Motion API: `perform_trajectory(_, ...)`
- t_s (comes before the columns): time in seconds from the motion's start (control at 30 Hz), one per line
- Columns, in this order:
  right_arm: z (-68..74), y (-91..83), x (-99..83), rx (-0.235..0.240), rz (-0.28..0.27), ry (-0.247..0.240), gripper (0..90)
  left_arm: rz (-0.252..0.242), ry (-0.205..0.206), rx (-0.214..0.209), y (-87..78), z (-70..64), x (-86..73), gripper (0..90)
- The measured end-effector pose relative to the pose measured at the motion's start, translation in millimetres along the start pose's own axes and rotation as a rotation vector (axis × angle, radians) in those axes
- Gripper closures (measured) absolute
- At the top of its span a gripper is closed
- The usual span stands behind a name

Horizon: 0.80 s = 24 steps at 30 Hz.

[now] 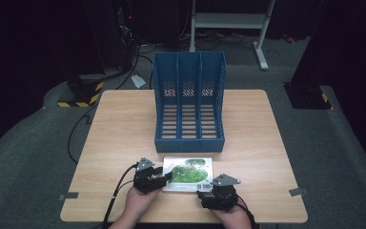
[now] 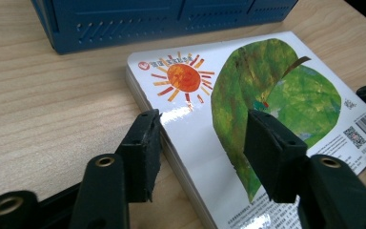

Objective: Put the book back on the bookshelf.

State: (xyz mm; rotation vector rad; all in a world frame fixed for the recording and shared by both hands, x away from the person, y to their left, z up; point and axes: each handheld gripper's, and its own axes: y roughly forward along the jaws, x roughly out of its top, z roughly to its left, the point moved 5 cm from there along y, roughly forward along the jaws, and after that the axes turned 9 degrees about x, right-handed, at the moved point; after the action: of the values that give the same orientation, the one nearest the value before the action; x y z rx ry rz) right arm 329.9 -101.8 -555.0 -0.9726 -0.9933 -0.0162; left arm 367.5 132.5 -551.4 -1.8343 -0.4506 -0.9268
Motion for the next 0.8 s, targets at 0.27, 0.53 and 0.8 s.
perform_trajectory(0.27,0.7,0.9,-0.6,-0.009,0.003,-0.022,20.2,-0.047,-0.006,-0.025,-7.7,-1.2,5.6,48.3)
perform_trajectory(0.53,4.0,3.7,-1.1,-0.047,0.024,-0.063,17.3,-0.116,0.017,-0.049,-19.7,-6.7,15.8,48.6)
perform_trajectory(0.8,3.0,4.1,-1.6,-0.065,0.019,-0.041,21.1,-0.124,0.036,-0.041,-20.7,-9.1,17.1,48.0)
